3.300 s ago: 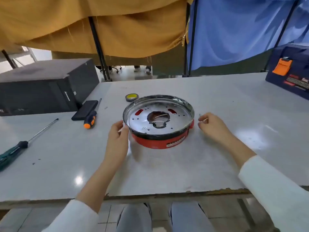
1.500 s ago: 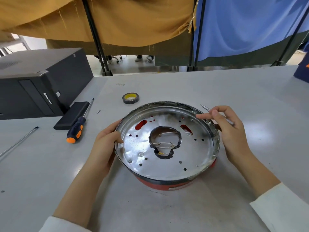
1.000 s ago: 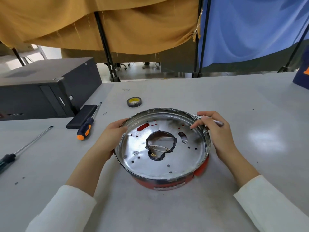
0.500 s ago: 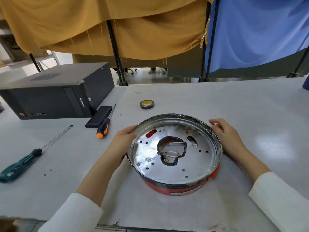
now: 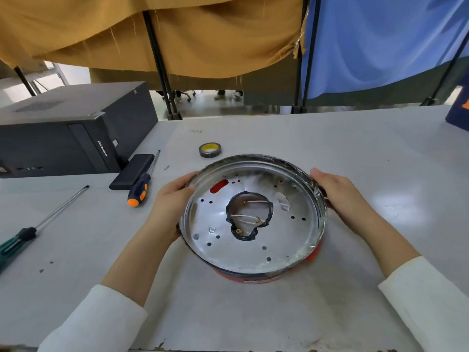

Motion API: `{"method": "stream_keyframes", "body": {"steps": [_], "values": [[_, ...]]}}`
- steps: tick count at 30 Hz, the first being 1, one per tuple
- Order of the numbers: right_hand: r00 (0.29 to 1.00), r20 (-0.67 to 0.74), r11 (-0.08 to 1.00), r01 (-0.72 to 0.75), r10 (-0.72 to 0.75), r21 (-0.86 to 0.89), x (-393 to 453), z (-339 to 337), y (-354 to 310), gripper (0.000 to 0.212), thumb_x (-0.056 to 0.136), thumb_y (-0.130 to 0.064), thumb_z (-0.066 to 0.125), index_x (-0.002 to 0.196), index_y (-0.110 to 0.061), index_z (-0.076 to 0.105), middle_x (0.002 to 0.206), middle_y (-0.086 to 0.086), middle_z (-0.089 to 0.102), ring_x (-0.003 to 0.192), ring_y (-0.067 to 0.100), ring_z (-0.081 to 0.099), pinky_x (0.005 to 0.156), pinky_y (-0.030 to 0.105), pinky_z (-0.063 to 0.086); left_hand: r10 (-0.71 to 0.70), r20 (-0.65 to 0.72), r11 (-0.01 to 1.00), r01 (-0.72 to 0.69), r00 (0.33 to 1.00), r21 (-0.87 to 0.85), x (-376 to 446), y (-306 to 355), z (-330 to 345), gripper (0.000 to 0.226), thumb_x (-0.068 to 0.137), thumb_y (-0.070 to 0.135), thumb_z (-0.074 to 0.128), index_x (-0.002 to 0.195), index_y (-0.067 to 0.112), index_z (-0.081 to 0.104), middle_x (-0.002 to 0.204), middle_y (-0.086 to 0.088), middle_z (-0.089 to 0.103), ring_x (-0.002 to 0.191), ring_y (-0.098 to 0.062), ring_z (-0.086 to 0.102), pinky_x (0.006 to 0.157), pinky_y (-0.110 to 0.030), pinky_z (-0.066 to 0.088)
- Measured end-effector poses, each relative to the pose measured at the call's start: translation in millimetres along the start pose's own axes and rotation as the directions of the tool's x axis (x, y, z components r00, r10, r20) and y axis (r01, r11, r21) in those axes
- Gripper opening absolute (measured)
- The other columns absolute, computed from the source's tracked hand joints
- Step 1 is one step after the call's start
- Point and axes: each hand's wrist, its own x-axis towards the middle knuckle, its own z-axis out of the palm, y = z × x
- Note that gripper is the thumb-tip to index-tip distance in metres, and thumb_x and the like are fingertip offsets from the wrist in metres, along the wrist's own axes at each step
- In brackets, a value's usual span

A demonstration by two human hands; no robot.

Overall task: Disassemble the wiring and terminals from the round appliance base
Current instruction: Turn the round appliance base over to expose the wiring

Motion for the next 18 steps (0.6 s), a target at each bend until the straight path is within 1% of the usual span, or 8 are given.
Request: {"method": "stream_keyframes", "body": {"steps": [3, 6, 8, 11, 13, 14, 16, 18], "values": [[0.999, -0.041, 1.0, -0.025, 0.025, 0.014, 1.5, -3.5, -14.8, 0.043, 0.099, -0.037, 0.042, 0.093, -0.003, 0.068, 0.078, 0.007, 0.06, 0.059, 0.011, 0.055, 0.051, 0.017, 0.05, 0.091, -0.074, 0.995, -0.095, 0.993, -0.042, 7.8, 9.4, 0.3, 0.031, 0.091, 0.004, 0.055, 0.103, 0.029, 0.07, 0.093, 0.005, 0.074, 0.082, -0.009, 0.071, 0.063, -0.02, 0.055], [0.998, -0.01, 0.998, -0.062, 0.062, -0.017, -0.9, -3.9, -25.5, 0.04, 0.1, -0.03, 0.041, 0.099, 0.002, 0.065, 0.081, 0.012, 0.055, 0.064, 0.021, 0.051, 0.059, 0.028, 0.056, 0.167, -0.12, 0.985, -0.172, 0.979, -0.03, 10.5, 15.5, 0.4, 0.033, 0.093, 0.008, 0.052, 0.113, 0.03, 0.067, 0.108, 0.005, 0.071, 0.101, -0.014, 0.067, 0.084, -0.031, 0.054], [0.996, 0.033, 0.996, -0.082, 0.083, -0.03, -4.0, -5.0, -30.7, 0.035, 0.099, -0.023, 0.042, 0.099, 0.003, 0.065, 0.079, 0.012, 0.055, 0.061, 0.02, 0.052, 0.065, 0.034, 0.055, 0.205, -0.123, 0.976, -0.213, 0.971, -0.053, 8.0, 16.2, -0.1, 0.033, 0.094, 0.01, 0.051, 0.116, 0.03, 0.065, 0.111, 0.005, 0.069, 0.103, -0.014, 0.066, 0.086, -0.032, 0.054], [0.993, 0.083, 0.996, -0.085, 0.084, 0.019, -8.8, -6.8, -40.6, 0.028, 0.098, -0.015, 0.042, 0.094, -0.004, 0.067, 0.076, 0.009, 0.061, 0.054, 0.014, 0.057, 0.057, 0.028, 0.056, 0.243, -0.102, 0.963, -0.253, 0.965, -0.093, 4.3, 19.8, -1.1, 0.03, 0.096, 0.016, 0.05, 0.113, 0.037, 0.064, 0.115, 0.01, 0.067, 0.102, -0.009, 0.065, 0.082, -0.025, 0.053], [0.995, 0.078, 0.997, -0.068, 0.065, 0.031, -10.5, -7.0, -47.1, 0.025, 0.099, -0.015, 0.044, 0.093, -0.008, 0.067, 0.075, 0.006, 0.063, 0.054, 0.013, 0.058, 0.052, 0.024, 0.053, 0.202, -0.063, 0.975, -0.207, 0.977, -0.083, 3.6, 24.9, -2.5, 0.024, 0.096, 0.031, 0.049, 0.116, 0.04, 0.06, 0.12, 0.012, 0.064, 0.106, -0.009, 0.062, 0.085, -0.025, 0.051], [0.997, 0.064, 0.999, -0.049, 0.048, 0.023, -11.1, -6.5, -50.1, 0.022, 0.1, -0.016, 0.044, 0.094, -0.01, 0.065, 0.075, 0.005, 0.062, 0.054, 0.013, 0.057, 0.051, 0.023, 0.052, 0.14, -0.029, 0.984, -0.143, 0.99, -0.107, 2.7, 28.2, -4.0, 0.026, 0.095, 0.041, 0.049, 0.116, 0.037, 0.063, 0.117, 0.01, 0.066, 0.104, -0.011, 0.064, 0.084, -0.027, 0.052], [1.0, 0.019, 1.0, 0.004, -0.004, -0.008, -11.5, -5.1, -55.5, 0.019, 0.1, -0.013, 0.044, 0.094, -0.011, 0.061, 0.073, 0.004, 0.058, 0.055, 0.012, 0.054, 0.051, 0.022, 0.053, -0.005, 0.069, 0.982, 0.018, 0.998, -0.188, 4.4, 33.5, -10.1, 0.044, 0.093, 0.054, 0.042, 0.112, 0.025, 0.068, 0.112, 0.0, 0.07, 0.105, -0.019, 0.066, 0.087, -0.036, 0.052], [0.997, -0.024, 0.996, 0.071, -0.072, -0.045, -12.8, -4.0, -60.7, 0.017, 0.1, -0.009, 0.042, 0.099, -0.007, 0.058, 0.075, 0.005, 0.057, 0.051, 0.009, 0.054, 0.049, 0.019, 0.052, -0.078, 0.218, 0.97, 0.125, 0.973, -0.208, 4.4, 40.9, -19.1, 0.059, 0.095, 0.06, 0.028, 0.115, 0.018, 0.065, 0.116, -0.008, 0.068, 0.108, -0.026, 0.064, 0.087, -0.043, 0.047]]}}
